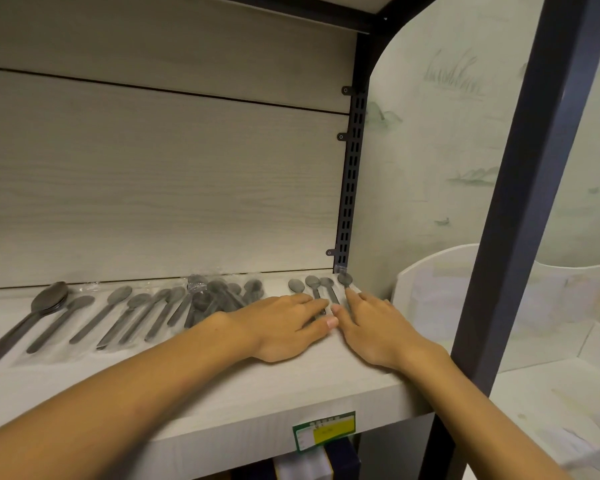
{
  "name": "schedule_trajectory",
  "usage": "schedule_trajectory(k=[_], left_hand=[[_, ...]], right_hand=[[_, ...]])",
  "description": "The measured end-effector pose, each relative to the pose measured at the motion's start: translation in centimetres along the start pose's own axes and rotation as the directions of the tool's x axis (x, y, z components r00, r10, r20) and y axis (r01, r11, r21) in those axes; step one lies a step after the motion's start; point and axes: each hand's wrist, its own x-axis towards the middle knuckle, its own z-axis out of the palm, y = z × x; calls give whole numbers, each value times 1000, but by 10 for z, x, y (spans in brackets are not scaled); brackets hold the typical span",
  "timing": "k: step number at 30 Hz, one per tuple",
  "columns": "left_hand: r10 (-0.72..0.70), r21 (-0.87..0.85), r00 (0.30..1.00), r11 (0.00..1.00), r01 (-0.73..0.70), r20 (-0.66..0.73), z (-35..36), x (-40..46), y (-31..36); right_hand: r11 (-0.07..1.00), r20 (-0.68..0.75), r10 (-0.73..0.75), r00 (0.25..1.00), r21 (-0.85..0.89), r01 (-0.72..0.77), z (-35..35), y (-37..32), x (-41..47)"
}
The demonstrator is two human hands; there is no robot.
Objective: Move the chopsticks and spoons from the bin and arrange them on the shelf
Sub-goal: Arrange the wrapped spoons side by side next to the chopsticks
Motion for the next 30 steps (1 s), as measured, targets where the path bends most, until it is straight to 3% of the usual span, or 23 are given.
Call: schedule_trajectory(k=[6, 12, 16, 23, 30], left_hand=[[6, 44, 1000, 999, -7, 23, 1, 1, 2], [24, 80, 1000, 997, -23, -9, 1, 1, 4], [22, 57, 1000, 998, -23, 15, 2, 2, 1], [14, 74, 999, 997, -16, 28, 2, 10, -2], [9, 109, 999, 994, -5, -36, -10, -18, -9]], right_hand=[[998, 40, 42, 998, 43, -44, 5, 5, 4], [999, -40, -29, 999, 32, 30, 4, 4, -1], [998, 36, -60, 998, 33, 59, 6, 5, 3], [998, 48, -57, 997, -9, 58, 6, 6, 11], [994, -69, -107, 992, -19, 106, 0, -4, 4]])
